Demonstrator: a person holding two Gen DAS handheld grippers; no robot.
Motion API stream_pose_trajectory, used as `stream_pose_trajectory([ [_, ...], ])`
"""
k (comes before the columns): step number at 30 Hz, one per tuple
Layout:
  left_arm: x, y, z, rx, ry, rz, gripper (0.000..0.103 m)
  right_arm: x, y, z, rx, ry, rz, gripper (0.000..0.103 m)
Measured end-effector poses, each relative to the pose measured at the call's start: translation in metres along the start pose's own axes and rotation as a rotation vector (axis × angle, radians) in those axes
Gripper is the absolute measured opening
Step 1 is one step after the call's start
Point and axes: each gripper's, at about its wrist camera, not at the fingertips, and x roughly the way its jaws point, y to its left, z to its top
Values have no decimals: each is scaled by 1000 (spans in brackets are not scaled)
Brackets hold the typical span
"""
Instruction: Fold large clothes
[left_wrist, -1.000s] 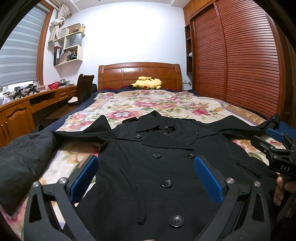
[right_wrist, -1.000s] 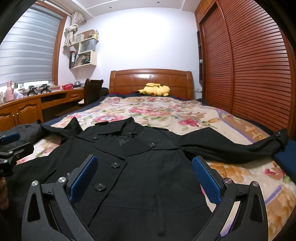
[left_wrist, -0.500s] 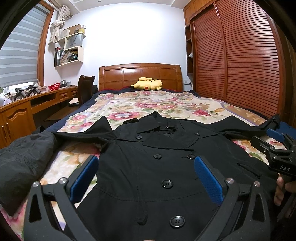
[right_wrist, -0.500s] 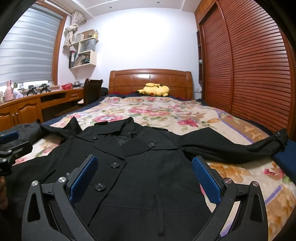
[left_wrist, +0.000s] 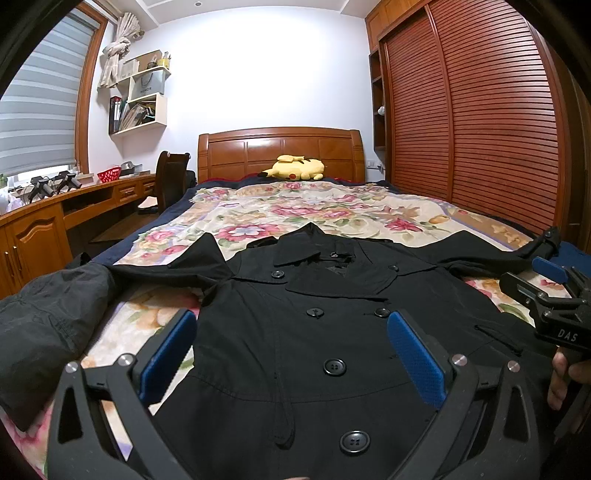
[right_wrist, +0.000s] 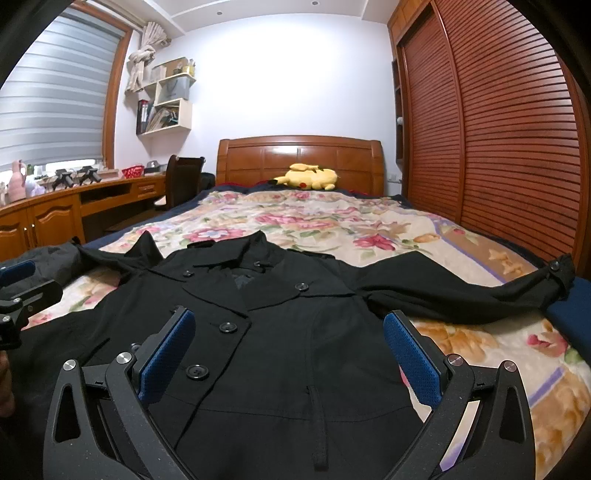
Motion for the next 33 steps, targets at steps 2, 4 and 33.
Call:
stream_pose_trajectory([
  [2,0,0,0,0,0,0,103,0,0,0,1,1,0,103],
  [4,0,0,0,0,0,0,103,1,0,0,1,2,0,103],
  [33,-1,0,1,1,-5,2,103,3,-1,-1,2,2,0,103],
])
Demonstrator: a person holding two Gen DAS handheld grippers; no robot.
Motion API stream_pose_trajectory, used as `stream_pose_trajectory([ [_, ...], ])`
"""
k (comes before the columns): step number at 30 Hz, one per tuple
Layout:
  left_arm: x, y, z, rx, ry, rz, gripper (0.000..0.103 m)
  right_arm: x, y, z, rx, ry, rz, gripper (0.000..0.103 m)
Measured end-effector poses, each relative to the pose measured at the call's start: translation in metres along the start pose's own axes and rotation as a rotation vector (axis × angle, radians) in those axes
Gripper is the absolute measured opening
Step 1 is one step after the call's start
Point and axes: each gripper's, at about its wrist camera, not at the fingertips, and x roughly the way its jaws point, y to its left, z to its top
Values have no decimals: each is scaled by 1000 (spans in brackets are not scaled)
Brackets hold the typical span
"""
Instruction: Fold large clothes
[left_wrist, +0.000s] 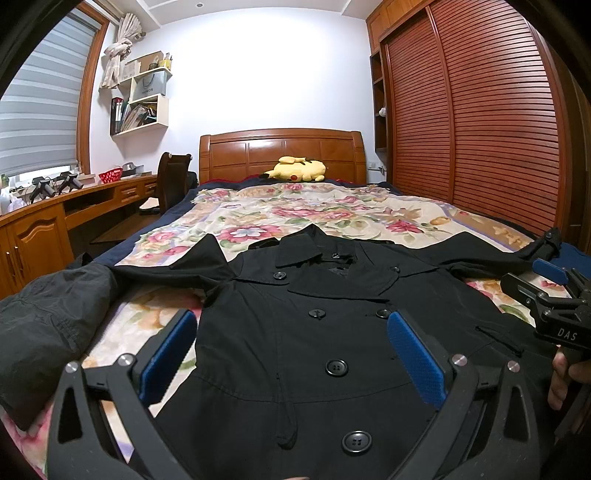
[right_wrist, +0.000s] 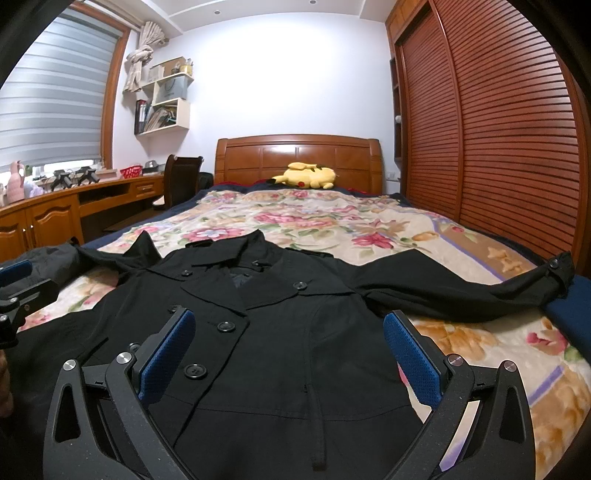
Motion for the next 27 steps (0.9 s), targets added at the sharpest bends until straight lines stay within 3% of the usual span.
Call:
stream_pose_trajectory([
  [16,0,0,0,2,3,-1,103,1,5,3,-2,8,2,103],
  [27,8,34,21,-49,91,-19,103,8,8,4,-39,61,79,103],
])
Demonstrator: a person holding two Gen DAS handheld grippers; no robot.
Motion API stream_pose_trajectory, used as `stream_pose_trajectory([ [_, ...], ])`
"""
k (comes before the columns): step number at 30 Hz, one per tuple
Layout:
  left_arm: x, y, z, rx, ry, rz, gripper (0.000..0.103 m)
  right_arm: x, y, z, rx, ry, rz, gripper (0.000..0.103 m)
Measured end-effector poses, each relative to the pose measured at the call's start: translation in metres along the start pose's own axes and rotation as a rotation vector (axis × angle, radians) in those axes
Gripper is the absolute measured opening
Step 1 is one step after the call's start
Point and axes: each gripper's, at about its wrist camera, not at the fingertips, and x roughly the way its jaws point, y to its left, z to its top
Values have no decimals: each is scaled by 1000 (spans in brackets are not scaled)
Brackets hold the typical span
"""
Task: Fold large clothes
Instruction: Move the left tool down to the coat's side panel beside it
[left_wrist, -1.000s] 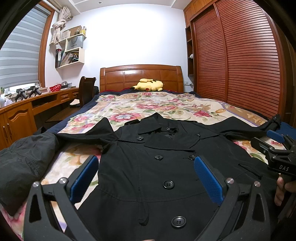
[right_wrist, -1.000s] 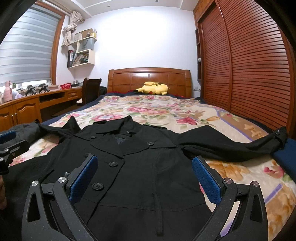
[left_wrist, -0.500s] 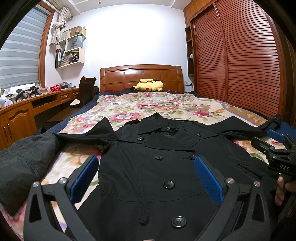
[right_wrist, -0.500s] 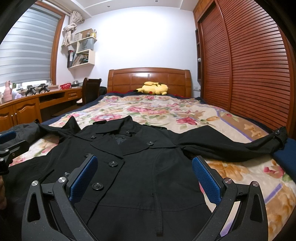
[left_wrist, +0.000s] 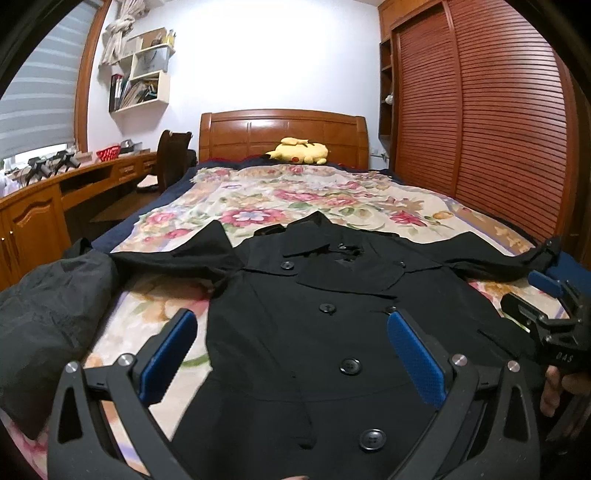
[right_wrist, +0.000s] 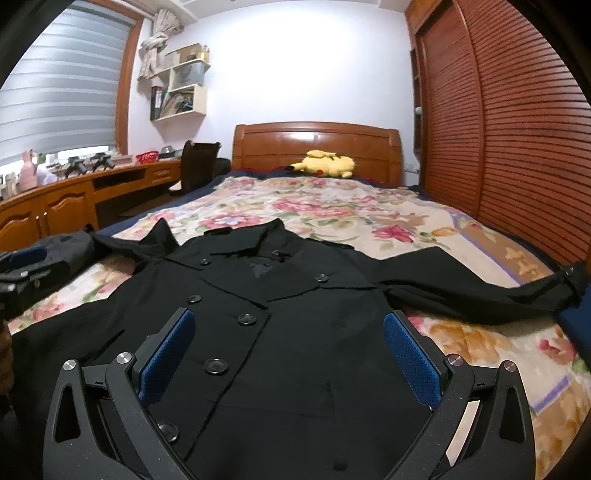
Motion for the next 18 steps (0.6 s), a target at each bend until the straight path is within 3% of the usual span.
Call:
stream_pose_trajectory([
  [18,27,73,21,35,102,47,103,29,43,42,-64,32,102,103],
])
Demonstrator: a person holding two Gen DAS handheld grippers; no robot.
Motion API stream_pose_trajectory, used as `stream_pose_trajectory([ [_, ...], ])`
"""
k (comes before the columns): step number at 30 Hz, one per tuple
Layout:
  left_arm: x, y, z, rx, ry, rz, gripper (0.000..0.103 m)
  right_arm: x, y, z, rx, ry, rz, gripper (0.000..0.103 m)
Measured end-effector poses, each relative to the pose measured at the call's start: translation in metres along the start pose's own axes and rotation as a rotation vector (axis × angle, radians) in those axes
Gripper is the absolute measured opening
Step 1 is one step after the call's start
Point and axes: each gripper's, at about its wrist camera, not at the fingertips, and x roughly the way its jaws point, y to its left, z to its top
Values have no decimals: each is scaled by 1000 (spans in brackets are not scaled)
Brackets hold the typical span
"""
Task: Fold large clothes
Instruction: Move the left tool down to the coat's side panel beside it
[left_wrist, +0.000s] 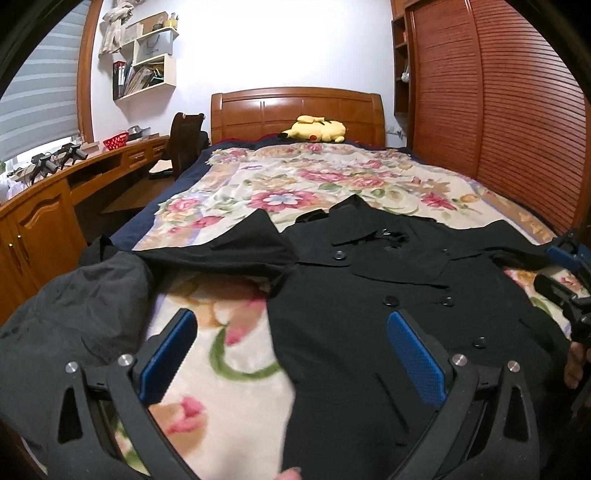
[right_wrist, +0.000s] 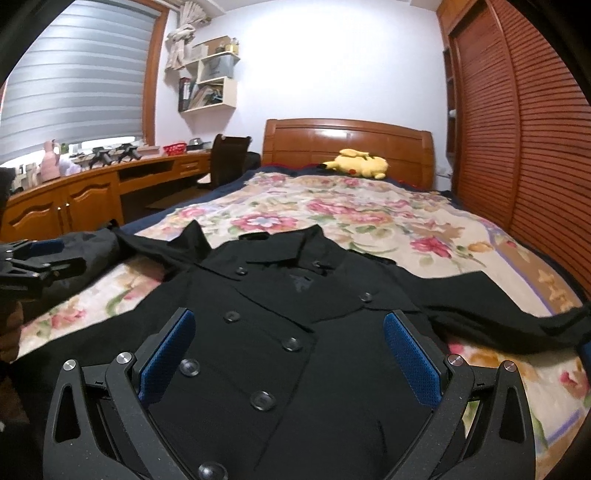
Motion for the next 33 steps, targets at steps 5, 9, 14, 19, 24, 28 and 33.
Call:
stream_pose_trajectory([
  [5,24,19,8,5,37,9,103,21,8,19,-35,11,20,103],
  [9,46,36,15,-30,67,8,103,43,14,31,-54,26,37,103],
  [14,70,55,26,-65,89,29,103,64,16,28,-57,54,82,103],
  [19,103,83,39,-128,138,47,99,80,14,21,-49,89,125,103],
  [24,135,108,49,-194,186,68,93,84,13,19,-46,95,153,103],
  [28,160,126,58,-235,216,101,90,88,13,14,-48,115,164,103],
  [33,187,147,65,-302,252,141,86,92,10,10,-47,133,163,103],
])
